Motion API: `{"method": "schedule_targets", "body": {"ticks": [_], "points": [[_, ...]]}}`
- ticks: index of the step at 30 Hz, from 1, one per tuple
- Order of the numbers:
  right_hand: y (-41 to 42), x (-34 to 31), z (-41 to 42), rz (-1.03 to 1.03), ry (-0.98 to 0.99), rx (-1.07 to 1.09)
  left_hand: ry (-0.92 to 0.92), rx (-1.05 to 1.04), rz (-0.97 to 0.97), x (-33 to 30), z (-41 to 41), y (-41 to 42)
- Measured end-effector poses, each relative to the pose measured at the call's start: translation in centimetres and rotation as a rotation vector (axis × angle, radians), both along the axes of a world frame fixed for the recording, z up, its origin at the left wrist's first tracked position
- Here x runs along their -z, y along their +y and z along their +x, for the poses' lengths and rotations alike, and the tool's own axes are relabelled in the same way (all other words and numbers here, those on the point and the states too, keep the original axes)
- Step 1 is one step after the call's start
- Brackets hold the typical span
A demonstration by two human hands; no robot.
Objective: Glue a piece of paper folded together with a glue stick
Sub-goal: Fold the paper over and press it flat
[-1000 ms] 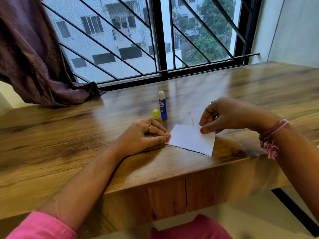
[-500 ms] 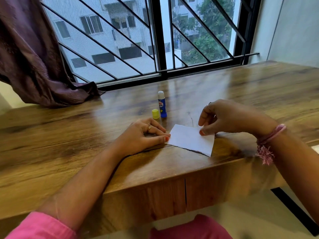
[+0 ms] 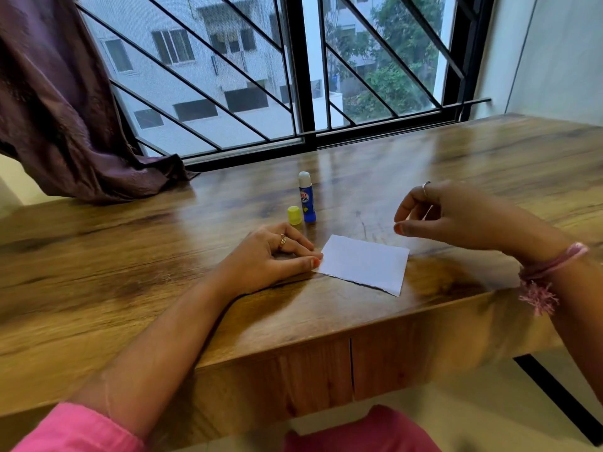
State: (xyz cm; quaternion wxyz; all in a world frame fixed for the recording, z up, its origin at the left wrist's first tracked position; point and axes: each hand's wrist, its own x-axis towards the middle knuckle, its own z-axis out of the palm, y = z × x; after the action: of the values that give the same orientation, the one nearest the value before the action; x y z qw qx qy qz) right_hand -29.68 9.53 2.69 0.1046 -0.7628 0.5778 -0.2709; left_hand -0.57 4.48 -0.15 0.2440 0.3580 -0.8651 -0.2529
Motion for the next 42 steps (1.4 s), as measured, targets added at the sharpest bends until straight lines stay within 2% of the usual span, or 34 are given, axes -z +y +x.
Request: {"method": "schedule_targets", "body": {"ticks": [4, 8, 18, 27, 42], "points": [[2.0, 1.4, 0.4, -0.050, 0.115, -0.223, 0.007, -0.001, -0.013, 0.1, 0.0, 0.1], [2.9, 3.0, 0.8, -0.052, 0.109, -0.371, 0.000, -0.010, -0.020, 0.1, 0.0, 0.0], [1.6, 2.0, 4.1, -0.134, 0.352, -0.346, -0.013, -0.009, -0.003, -0.1, 0.0, 0.3], [0.0, 2.4, 5.4, -0.178, 0.373, -0.378, 0.004, 0.001, 0.000, -0.1, 0.0, 0.1], [2.3, 2.6, 3.2, -0.072, 0.327, -0.365, -0.012, -0.003, 0.007, 0.2, 0.1, -0.2]]}}
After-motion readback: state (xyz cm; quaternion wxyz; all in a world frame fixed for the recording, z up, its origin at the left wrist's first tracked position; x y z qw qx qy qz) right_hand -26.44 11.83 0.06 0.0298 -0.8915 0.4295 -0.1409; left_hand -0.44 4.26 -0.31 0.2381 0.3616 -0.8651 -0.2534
